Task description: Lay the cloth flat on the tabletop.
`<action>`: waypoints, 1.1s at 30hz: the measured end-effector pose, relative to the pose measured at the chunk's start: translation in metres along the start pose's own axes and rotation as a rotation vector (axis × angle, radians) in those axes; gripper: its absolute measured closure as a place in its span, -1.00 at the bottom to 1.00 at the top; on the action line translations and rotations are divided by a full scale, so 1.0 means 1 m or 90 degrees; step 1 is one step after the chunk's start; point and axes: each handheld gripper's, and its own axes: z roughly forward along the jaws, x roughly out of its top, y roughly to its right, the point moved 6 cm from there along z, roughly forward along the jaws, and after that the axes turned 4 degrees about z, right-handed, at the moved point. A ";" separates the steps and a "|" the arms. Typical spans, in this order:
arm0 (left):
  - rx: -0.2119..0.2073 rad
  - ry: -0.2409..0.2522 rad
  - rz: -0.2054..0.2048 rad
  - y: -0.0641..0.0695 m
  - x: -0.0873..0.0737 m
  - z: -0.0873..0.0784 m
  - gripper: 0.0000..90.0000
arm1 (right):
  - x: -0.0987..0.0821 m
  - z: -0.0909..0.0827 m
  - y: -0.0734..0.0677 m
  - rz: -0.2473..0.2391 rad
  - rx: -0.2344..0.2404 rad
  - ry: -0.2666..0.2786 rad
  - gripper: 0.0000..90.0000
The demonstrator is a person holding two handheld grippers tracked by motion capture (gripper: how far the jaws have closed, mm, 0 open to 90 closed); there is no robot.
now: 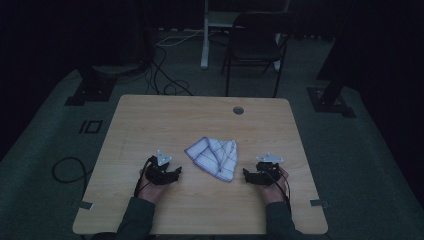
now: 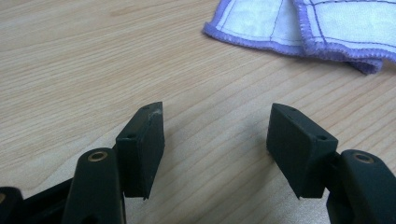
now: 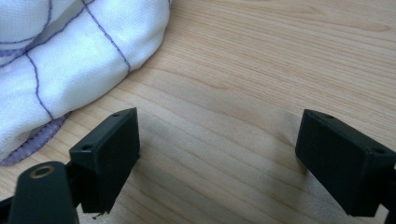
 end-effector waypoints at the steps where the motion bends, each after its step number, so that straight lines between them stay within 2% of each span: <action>1: 0.000 0.000 0.000 0.000 0.000 0.000 -0.16 | 0.000 0.000 0.000 0.000 0.001 0.000 -0.68; 9: -0.004 0.001 0.007 0.000 0.001 0.000 -0.10 | 0.000 -0.001 -0.004 -0.010 0.012 -0.009 -0.64; 12: -0.003 0.002 0.007 0.001 0.001 0.001 -0.10 | 0.001 -0.003 -0.004 -0.008 0.009 -0.015 -0.45; 14: -0.003 0.001 0.007 0.001 0.001 0.001 -0.10 | 0.001 -0.006 -0.004 -0.008 0.008 -0.016 -0.22; 19: -0.003 0.001 0.007 0.001 0.001 0.001 -0.10 | 0.001 -0.009 -0.004 0.004 0.012 -0.013 -0.07; 33: -0.004 0.002 0.007 0.001 0.002 0.002 -0.10 | 0.015 -0.029 -0.018 -0.008 0.023 0.039 0.20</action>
